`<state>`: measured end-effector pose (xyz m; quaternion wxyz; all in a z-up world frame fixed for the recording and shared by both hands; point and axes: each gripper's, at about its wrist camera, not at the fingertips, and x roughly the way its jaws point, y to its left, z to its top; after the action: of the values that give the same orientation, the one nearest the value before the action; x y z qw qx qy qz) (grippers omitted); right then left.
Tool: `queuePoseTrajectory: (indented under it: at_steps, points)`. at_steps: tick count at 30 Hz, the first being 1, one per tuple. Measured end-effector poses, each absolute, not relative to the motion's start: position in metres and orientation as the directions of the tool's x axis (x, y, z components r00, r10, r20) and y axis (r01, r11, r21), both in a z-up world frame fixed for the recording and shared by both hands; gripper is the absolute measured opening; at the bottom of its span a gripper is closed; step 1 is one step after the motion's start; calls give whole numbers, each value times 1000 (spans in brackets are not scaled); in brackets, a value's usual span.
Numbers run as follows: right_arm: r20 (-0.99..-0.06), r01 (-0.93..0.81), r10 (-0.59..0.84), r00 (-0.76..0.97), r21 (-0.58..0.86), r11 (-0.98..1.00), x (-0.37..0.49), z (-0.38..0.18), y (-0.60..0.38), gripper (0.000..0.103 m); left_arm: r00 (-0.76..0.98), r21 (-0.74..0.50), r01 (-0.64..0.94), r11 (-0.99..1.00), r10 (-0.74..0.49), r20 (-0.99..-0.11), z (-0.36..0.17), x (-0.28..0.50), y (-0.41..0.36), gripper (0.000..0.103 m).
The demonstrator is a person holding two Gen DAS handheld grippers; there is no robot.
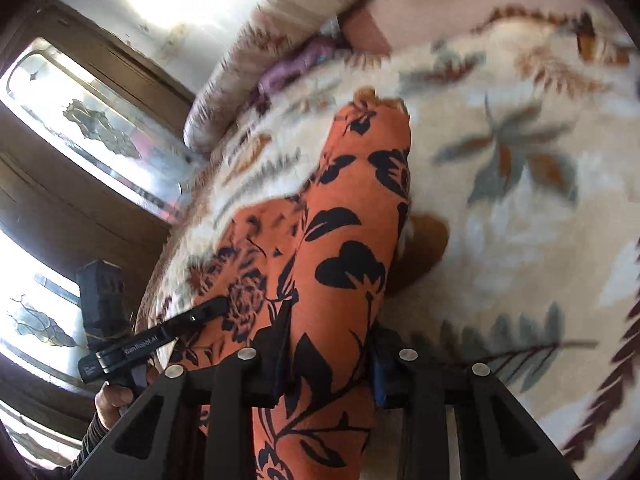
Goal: Fold small clothes
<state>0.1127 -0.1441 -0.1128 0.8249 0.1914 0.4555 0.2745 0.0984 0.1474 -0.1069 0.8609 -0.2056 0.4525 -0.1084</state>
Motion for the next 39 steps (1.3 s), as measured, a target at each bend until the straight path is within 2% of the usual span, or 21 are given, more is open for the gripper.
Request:
queuePoseTrajectory:
  at_steps: [3,7,9,10,11,12,14,15,18,21,23,24,28,33,39]
  points:
    - [-619,-269,610,494,559,785,120,-91,-177,33,591,-451,68,890,-400,-701,-89,101,150,29]
    - [-609,-184,579,542,586,789,138,-96,-233,33,563,-435,101,895,-412,-716,-100,114,153,32]
    - [-616,-137,553,561,590,796,146,-111,-255,34,526,-390,101,915,-382,-760,-120,119,151,35]
    - [-632,-74,523,572,595,800,150,-126,-268,36,361,-226,38,973,-225,-905,-135,120,150,35]
    - [-663,-13,493,564,589,808,154,-143,-277,40,322,-182,34,983,-184,-929,-148,119,147,44]
    - [-712,54,463,527,572,818,158,-164,-283,42,311,-174,26,984,-173,-934,-153,115,150,56]
    - [-707,99,471,528,602,792,151,-180,-293,60,334,-165,-4,986,-154,-930,-146,103,163,66]
    - [-697,100,467,543,607,789,146,-179,-295,62,344,-159,-9,987,-146,-927,-140,99,166,68]
    - [-685,72,398,611,548,833,133,-150,-288,62,387,-106,-21,994,-90,-918,-116,84,174,68]
    - [-611,-36,433,663,551,833,123,-113,-268,64,427,-69,-9,998,-58,-902,-102,67,173,69]
    - [-585,-102,460,668,541,835,122,-102,-251,79,428,-47,5,999,-44,-902,-102,61,171,69]
    - [-590,-121,471,656,534,837,126,-105,-244,80,424,-35,1,999,-32,-905,-103,58,170,69]
    - [-723,-31,435,536,499,866,146,-150,-236,80,442,-62,-2,998,-55,-895,-85,38,164,69]
    - [-663,-58,410,626,485,873,118,-111,-231,80,501,-4,16,1000,-11,-866,-55,13,152,74]
    - [-614,-61,343,711,432,900,50,-77,-233,80,557,-2,43,999,-25,-830,-15,-20,131,75]
